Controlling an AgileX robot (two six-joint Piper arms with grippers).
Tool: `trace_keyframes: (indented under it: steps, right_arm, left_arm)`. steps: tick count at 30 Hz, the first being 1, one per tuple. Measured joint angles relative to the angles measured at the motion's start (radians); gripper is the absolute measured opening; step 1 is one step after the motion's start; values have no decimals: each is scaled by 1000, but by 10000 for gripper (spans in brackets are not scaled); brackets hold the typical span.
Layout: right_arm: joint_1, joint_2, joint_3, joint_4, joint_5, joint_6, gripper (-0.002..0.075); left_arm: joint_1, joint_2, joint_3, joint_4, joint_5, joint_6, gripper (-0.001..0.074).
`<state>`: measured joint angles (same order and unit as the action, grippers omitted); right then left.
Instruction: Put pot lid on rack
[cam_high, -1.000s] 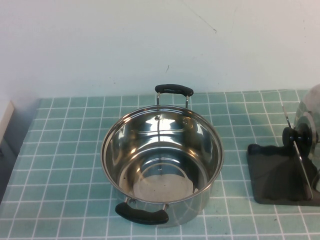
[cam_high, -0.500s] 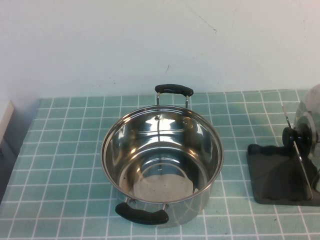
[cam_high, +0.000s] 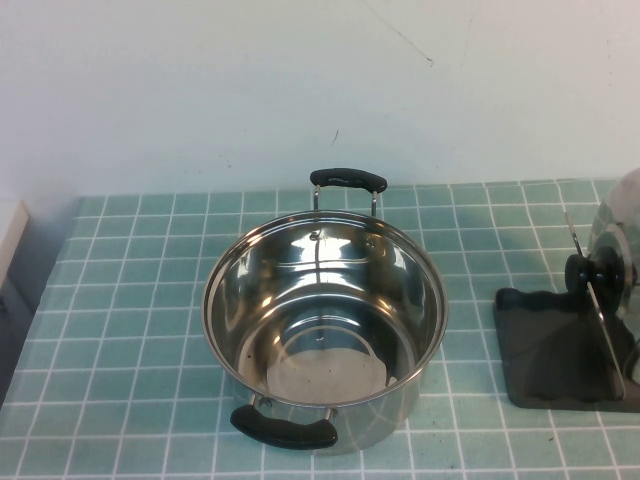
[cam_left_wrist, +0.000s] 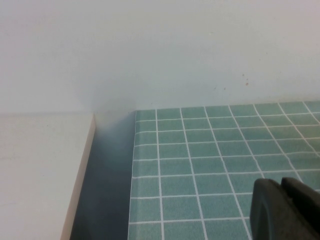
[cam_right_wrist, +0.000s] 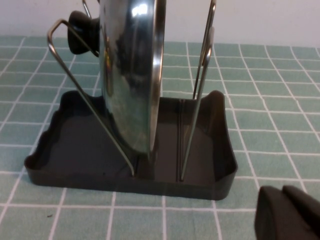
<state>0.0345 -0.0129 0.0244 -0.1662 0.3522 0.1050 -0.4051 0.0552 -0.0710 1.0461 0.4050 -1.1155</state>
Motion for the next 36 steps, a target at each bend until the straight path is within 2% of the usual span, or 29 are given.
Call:
trace_keyframes:
  steps: [20,22,25,27,31,33,36]
  right_arm:
    - [0,0,-2,-4,4,0,-1]
    - [2,0,-2,-4,6,0,-1]
    - [1,0,-2,-5,6,0,-1]
    - [1,0,-2,-6,6,0,-1]
    - [1,-1,-2,-8,6,0,-1]
    - [1,-1,-2,-8,6,0,-1]
    - [1,-1,-2,-8,6,0,-1]
  left_arm:
    - [0,0,16,-9,0,0,-2]
    - [0,-2,45,-131,0,2,-2]
    - [0,-22,79,-422,51,13,-2]
    - [0,-43,77,-525,47,58,-2]
    - [10,-66,77,-645,10,312,-2]
    - [42,-68,77,-720,-17,478,-2]
    - [133,-69,79,-874,-48,716,-2]
